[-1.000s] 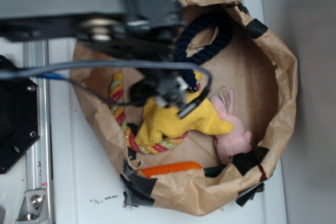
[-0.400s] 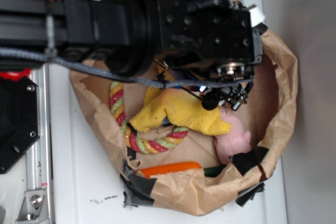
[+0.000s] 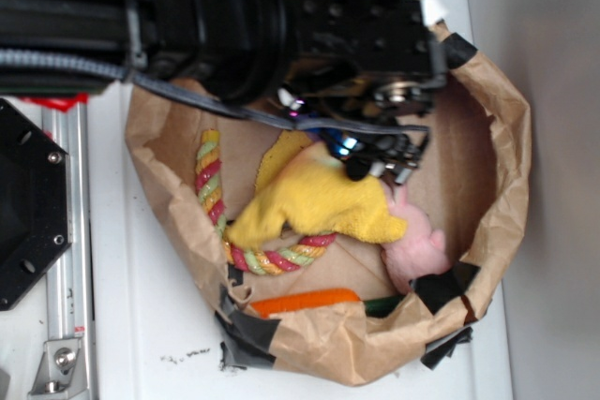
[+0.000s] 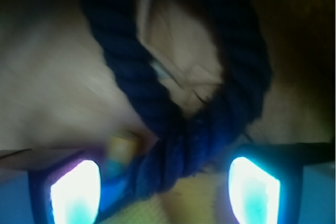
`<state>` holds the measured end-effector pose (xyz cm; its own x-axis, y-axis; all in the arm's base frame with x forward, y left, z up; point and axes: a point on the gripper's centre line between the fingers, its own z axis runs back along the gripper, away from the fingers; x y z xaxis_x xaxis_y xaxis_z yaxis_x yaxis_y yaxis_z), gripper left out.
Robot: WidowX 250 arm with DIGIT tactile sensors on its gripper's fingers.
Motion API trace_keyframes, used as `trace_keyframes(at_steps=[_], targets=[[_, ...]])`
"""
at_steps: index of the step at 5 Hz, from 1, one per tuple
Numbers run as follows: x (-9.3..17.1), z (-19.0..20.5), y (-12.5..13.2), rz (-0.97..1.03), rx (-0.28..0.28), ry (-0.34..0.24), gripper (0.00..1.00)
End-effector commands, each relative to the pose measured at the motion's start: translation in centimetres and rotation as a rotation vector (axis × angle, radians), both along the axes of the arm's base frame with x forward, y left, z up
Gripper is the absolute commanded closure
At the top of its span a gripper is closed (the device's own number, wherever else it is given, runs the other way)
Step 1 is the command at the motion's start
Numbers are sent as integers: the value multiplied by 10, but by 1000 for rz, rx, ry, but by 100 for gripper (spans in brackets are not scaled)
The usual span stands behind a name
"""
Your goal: Grab the blue rope.
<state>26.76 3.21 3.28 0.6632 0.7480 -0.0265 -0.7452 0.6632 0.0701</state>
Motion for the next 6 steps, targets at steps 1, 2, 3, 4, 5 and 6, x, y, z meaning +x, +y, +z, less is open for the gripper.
trace_keyframes(at_steps=[1,2,3,4,5,6], targets=[[3,5,30,-79,6,-141,33],[7,5,25,-130,49,-123,100],[5,7,21,-155,68,-109,100],[3,10,20,-181,65,-116,100],[4,23,23,-204,95,-133,100],[6,49,25,-325,144,-187,100]])
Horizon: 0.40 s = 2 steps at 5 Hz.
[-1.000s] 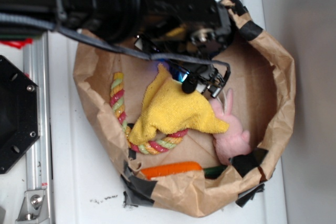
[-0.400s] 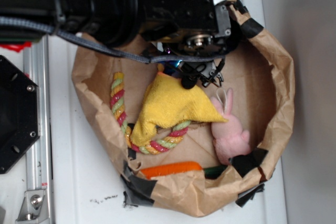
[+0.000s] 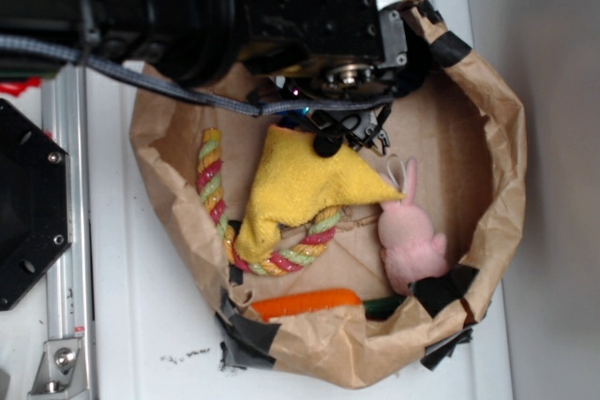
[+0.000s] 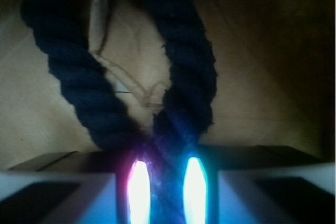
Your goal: Grab the blue rope.
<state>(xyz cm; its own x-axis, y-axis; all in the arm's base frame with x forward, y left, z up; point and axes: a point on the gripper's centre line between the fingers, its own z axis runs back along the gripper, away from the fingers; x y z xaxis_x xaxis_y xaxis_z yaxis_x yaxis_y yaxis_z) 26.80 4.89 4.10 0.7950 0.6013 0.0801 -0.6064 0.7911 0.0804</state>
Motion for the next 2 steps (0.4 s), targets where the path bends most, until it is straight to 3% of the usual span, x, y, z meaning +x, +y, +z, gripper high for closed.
trace_keyframes(at_steps=[1,2], targets=[[7,92,-3,-340,118,-203,100],[1,142,-15,-517,122,-275,100]])
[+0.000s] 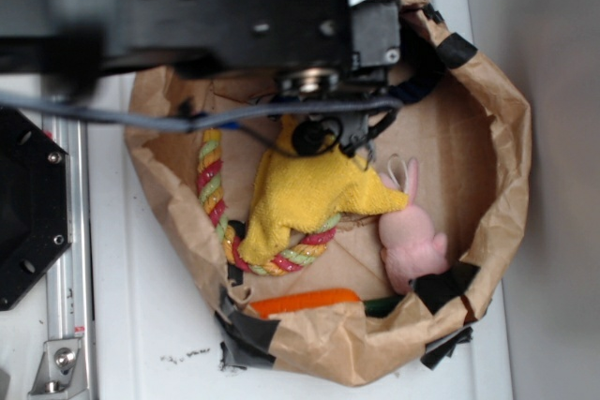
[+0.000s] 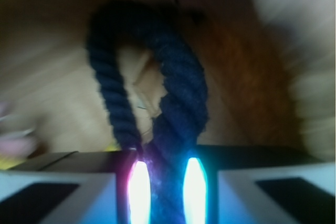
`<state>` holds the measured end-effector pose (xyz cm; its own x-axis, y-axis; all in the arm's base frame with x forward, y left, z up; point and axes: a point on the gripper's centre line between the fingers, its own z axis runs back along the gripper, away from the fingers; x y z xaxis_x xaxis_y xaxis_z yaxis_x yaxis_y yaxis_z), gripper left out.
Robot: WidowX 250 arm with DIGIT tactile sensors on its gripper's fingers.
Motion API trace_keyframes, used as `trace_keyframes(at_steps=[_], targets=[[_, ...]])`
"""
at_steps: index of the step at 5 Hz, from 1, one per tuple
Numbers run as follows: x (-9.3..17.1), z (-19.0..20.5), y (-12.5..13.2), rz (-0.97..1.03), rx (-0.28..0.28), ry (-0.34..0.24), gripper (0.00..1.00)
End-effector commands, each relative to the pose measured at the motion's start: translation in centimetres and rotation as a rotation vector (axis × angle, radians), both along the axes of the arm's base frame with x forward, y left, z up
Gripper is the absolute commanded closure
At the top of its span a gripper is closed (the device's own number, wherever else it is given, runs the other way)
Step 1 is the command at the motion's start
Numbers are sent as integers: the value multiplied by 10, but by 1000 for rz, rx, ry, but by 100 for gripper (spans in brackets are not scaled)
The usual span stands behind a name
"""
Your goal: Grab the blue rope.
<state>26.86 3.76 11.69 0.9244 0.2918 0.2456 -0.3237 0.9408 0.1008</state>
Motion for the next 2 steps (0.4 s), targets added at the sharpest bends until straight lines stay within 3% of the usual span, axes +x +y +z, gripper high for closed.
trace_keyframes(at_steps=[1,2], targets=[[1,81,-14,-241,-11,-89,100],[1,78,-21,-269,-4,-47,100]])
